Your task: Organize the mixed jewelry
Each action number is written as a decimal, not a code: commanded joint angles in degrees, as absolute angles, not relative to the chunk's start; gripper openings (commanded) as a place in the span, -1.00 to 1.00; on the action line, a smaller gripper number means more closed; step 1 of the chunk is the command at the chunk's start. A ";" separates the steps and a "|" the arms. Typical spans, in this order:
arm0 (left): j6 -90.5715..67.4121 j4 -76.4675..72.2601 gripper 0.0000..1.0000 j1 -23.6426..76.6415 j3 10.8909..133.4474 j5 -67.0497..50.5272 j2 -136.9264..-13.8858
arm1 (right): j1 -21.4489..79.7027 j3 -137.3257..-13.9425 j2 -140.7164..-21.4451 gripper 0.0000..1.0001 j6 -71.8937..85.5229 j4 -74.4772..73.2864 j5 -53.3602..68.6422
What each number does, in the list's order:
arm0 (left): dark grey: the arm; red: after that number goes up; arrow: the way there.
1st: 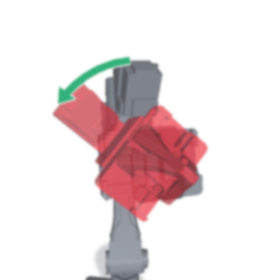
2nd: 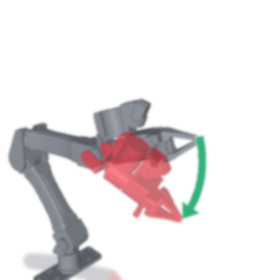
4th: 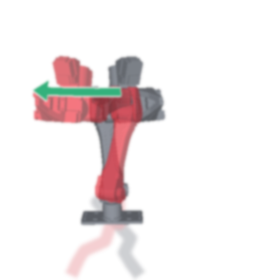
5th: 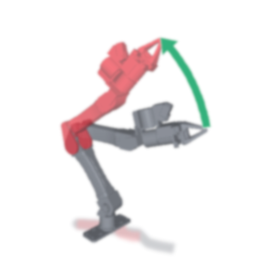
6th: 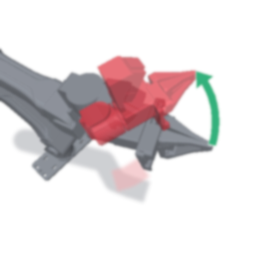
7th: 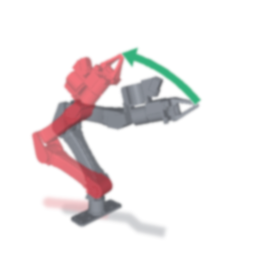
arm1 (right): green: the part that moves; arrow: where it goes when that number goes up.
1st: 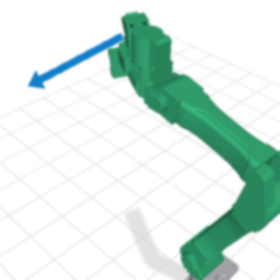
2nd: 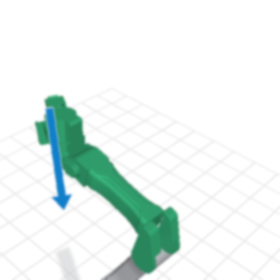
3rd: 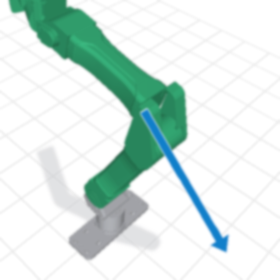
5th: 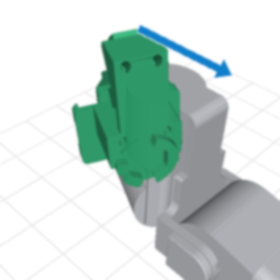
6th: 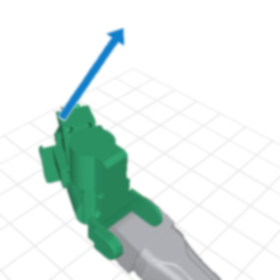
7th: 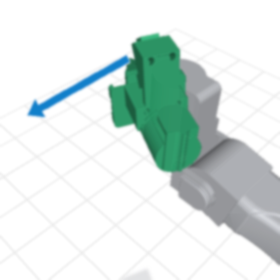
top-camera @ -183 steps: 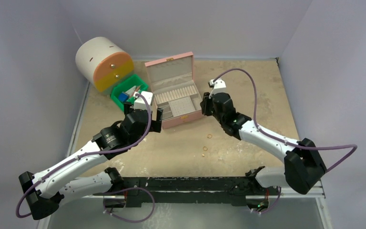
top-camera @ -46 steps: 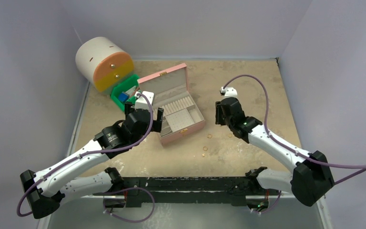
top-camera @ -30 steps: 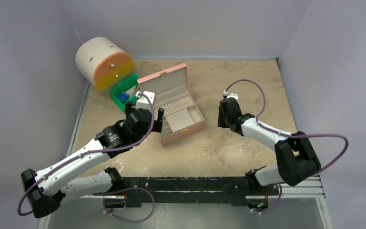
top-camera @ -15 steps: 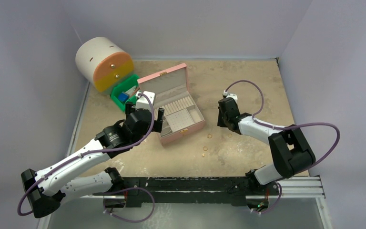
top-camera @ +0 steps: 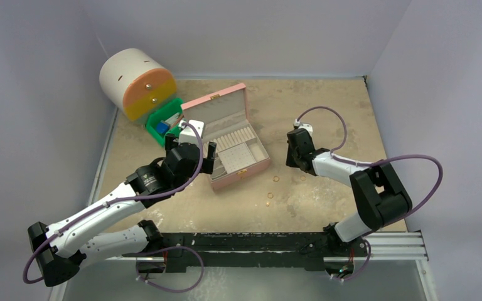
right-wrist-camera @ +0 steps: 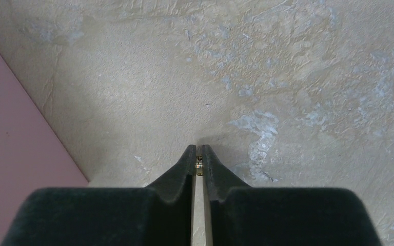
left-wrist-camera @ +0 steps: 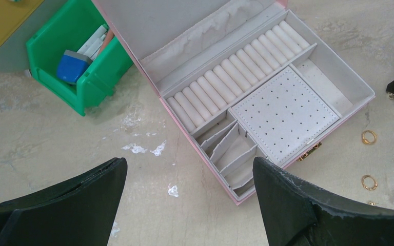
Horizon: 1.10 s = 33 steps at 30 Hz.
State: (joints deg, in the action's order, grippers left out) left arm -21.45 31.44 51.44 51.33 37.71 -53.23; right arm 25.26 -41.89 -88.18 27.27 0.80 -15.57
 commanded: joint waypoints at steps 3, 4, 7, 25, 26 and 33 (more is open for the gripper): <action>-20.92 30.78 0.86 51.60 53.88 38.18 -52.87 | 24.94 -43.30 -86.94 -0.96 27.99 2.13 -17.72; -20.92 30.76 0.86 51.60 53.88 38.19 -52.90 | 24.88 -43.17 -86.66 -1.00 28.03 2.19 -17.70; -20.92 30.76 0.86 51.62 53.88 38.23 -52.91 | 24.92 -42.85 -85.96 -1.00 28.14 1.96 -17.67; -24.45 27.61 0.98 51.60 53.73 30.40 -50.03 | 26.83 -38.11 -65.50 -1.00 34.40 4.39 -0.71; -24.63 27.52 0.98 51.60 53.90 29.84 -49.89 | 27.69 -38.14 -64.50 -1.00 35.41 4.99 -0.24; -30.59 21.80 0.98 51.61 51.03 21.99 -47.41 | 36.29 -38.87 -58.37 -1.00 41.24 9.35 2.76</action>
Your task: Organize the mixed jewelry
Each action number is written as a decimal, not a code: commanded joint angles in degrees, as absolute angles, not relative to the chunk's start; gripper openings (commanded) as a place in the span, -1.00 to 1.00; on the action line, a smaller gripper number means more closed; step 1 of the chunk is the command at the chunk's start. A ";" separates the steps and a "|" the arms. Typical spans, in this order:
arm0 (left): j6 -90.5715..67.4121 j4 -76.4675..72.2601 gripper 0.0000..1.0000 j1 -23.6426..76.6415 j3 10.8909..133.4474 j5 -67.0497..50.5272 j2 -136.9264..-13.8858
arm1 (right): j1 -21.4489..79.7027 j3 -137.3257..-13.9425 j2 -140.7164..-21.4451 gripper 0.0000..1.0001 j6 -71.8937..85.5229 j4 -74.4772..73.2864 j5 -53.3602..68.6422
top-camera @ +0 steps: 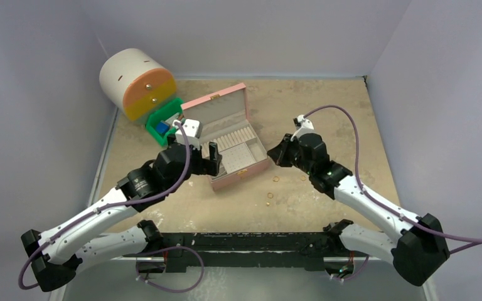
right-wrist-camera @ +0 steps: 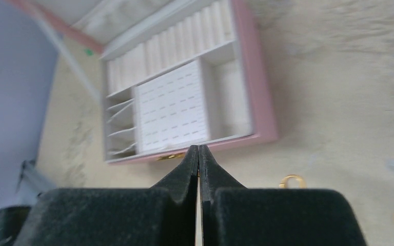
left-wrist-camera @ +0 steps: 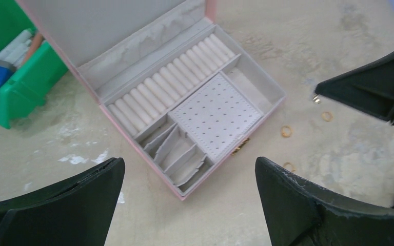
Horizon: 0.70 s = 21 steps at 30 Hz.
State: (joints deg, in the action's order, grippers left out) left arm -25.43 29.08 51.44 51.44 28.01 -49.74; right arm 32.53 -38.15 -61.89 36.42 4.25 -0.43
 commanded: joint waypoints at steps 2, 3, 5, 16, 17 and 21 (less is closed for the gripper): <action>-33.23 20.00 0.98 51.64 49.59 19.37 -47.22 | 37.88 -38.21 -55.82 -1.00 43.32 11.92 3.93; -34.55 19.17 0.98 51.66 49.16 18.24 -46.97 | 38.43 -37.71 -54.69 -1.00 44.37 13.47 4.81; -37.02 16.30 0.97 51.66 47.70 15.49 -45.61 | 39.27 -36.64 -52.76 -1.00 46.72 16.60 6.75; -51.76 -3.96 0.79 51.65 40.57 -0.95 -41.56 | 45.63 -34.10 -47.05 -1.00 55.27 31.81 9.19; -52.78 -5.63 0.77 51.60 40.10 -2.75 -41.50 | 46.13 -34.09 -47.00 -1.00 55.74 32.86 9.27; -56.88 -11.93 0.70 51.59 37.54 -5.12 -40.26 | 47.30 -33.73 -47.46 -1.00 58.09 38.31 10.64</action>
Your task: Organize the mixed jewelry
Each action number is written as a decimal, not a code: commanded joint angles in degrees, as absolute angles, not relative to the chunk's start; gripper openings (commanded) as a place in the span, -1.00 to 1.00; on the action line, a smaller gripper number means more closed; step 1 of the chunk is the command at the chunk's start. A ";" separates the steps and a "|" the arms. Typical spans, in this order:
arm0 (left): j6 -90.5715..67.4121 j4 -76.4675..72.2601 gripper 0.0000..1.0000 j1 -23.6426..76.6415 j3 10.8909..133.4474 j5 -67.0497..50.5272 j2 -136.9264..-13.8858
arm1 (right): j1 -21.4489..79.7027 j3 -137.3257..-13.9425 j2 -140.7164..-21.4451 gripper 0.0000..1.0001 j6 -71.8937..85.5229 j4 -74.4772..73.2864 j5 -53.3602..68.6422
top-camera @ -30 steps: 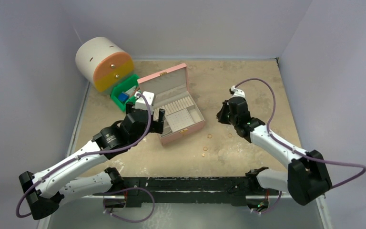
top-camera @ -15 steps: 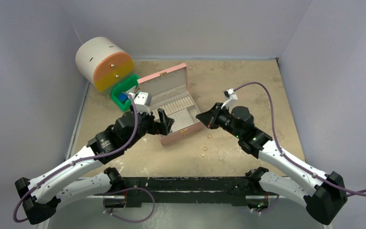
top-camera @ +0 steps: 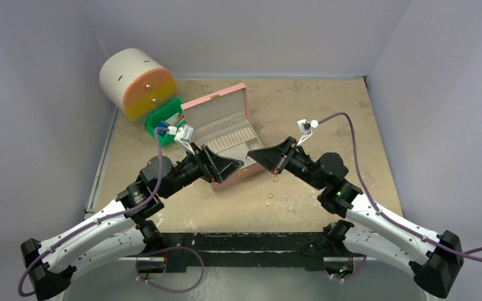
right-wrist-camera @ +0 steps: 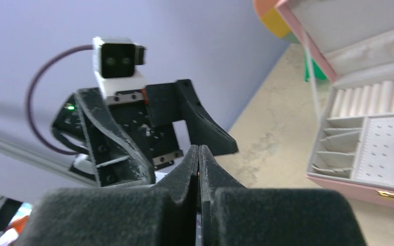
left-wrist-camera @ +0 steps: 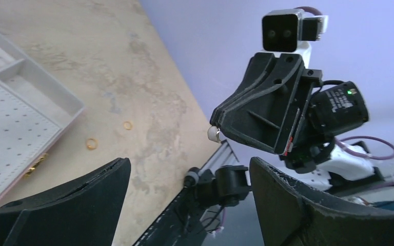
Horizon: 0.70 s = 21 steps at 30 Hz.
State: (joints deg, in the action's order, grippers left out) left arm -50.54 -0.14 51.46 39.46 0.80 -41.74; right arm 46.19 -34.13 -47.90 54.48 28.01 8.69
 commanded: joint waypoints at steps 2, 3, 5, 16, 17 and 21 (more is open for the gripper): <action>-58.56 -14.68 0.62 51.64 36.52 -6.16 -39.64 | 48.24 -33.68 -47.78 -1.00 58.52 40.99 11.02; -59.63 -16.12 0.57 51.65 36.07 -6.56 -39.45 | 48.78 -33.79 -47.81 -1.00 58.38 41.72 10.73; -61.66 -18.92 0.47 51.62 35.36 -7.72 -39.38 | 49.43 -33.91 -47.81 -1.00 58.10 42.49 10.24; -65.54 -24.08 0.06 51.60 33.05 -10.13 -38.37 | 53.17 -33.90 -52.55 -1.00 58.78 51.59 12.13; -65.98 -24.76 0.04 51.59 32.84 -10.43 -38.33 | 53.50 -33.67 -52.90 -1.00 58.80 52.61 12.17; -66.87 -25.68 -0.08 51.61 32.12 -11.15 -37.82 | 54.50 -33.32 -53.04 -1.00 58.23 54.55 11.94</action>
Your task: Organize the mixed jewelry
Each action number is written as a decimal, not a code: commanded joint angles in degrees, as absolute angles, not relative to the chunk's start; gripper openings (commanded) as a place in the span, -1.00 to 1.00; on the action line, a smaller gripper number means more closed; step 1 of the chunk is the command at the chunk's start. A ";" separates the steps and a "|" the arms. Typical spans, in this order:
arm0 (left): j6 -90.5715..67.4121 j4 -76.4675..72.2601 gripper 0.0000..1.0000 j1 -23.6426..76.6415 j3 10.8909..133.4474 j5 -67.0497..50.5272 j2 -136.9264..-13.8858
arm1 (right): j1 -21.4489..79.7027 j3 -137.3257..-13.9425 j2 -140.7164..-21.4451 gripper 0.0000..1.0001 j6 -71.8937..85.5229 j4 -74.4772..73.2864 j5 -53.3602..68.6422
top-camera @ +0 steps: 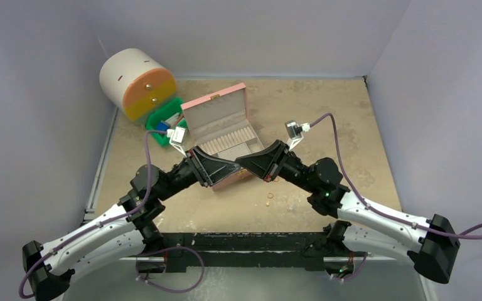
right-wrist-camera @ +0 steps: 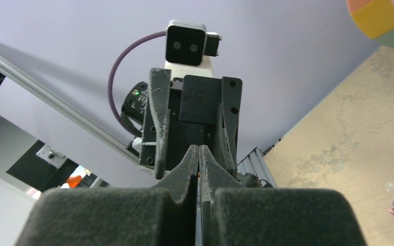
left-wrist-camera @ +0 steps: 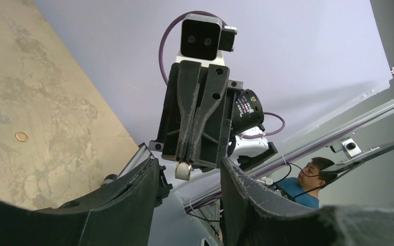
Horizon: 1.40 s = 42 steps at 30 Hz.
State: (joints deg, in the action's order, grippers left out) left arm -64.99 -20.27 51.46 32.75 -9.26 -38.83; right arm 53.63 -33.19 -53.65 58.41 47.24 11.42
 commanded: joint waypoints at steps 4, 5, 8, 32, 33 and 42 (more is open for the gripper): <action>-67.64 -27.00 -0.15 51.66 31.41 -11.63 -37.37 | 55.14 -32.94 -52.76 -1.00 57.92 54.93 11.52; -67.72 -27.17 -0.17 51.67 31.37 -11.80 -37.29 | 55.27 -32.85 -52.69 -1.00 57.94 55.14 11.45; -68.00 -27.61 -0.24 51.61 31.20 -12.11 -36.88 | 55.46 -32.40 -52.31 -1.00 58.09 55.35 11.09; -67.85 -28.65 -0.66 51.60 31.14 -13.52 -37.27 | 56.51 -30.94 -49.93 -1.00 57.44 55.17 9.23; -67.85 -28.65 -0.67 51.67 31.26 -13.65 -37.29 | 56.58 -30.94 -49.91 -1.00 57.40 55.11 9.11; -67.25 -27.79 -1.00 51.60 31.42 -13.91 -36.97 | 56.81 -31.05 -50.26 -1.00 57.15 54.93 8.99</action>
